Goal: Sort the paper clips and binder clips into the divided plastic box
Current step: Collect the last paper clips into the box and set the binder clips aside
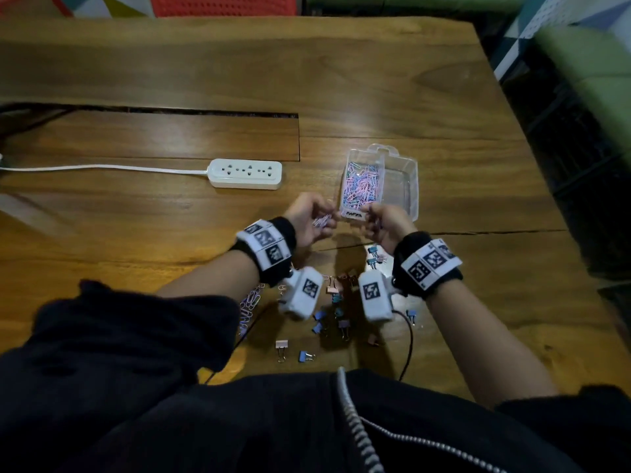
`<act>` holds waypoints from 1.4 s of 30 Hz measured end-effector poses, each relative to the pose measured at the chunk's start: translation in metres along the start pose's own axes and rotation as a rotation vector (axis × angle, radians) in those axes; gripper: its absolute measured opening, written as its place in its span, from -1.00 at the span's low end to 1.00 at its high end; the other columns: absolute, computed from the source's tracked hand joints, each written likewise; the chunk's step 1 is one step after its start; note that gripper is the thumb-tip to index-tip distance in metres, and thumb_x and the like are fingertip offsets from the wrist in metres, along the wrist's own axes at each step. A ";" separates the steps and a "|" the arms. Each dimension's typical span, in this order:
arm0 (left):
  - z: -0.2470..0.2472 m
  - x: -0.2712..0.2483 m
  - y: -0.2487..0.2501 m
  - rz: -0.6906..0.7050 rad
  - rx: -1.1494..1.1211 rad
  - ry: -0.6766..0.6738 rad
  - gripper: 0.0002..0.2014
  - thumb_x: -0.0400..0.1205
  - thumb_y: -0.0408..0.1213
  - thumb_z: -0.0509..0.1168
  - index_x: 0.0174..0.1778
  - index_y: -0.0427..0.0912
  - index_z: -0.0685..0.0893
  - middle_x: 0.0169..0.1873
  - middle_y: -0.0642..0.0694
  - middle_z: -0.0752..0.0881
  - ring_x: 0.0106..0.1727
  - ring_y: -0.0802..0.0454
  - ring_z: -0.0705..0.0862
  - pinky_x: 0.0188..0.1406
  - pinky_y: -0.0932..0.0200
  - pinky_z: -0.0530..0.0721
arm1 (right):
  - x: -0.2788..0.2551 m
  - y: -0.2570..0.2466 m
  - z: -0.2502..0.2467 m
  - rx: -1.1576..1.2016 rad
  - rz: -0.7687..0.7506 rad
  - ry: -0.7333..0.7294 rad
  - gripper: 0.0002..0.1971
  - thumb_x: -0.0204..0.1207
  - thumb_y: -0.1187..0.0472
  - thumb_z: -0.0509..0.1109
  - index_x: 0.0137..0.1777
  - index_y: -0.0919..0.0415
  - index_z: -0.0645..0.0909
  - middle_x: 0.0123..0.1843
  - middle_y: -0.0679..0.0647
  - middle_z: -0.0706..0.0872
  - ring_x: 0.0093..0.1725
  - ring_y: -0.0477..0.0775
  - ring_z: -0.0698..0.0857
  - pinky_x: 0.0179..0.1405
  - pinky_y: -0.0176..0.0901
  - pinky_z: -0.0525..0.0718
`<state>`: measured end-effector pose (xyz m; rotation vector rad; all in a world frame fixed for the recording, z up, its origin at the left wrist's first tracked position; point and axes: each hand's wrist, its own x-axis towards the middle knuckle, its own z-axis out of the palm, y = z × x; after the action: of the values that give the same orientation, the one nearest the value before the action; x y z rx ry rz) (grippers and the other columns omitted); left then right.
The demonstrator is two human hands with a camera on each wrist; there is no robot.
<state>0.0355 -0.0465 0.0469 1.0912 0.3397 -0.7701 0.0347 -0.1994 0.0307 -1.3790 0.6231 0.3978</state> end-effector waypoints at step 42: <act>-0.054 -0.040 -0.092 0.175 1.806 0.173 -0.73 0.61 -0.36 0.16 0.23 -0.28 0.49 0.17 -0.25 0.61 0.22 -0.17 0.58 0.23 0.02 0.56 | -0.038 0.102 0.041 -1.600 -0.546 -0.197 -0.70 0.50 0.31 0.30 0.23 0.28 0.46 0.29 0.20 0.53 0.34 0.21 0.43 0.31 -0.01 0.39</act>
<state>-0.0515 -0.0053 -0.0142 2.8222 -0.4820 -0.7236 -0.0490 -0.1388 -0.0227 -2.8534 -0.4542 0.5914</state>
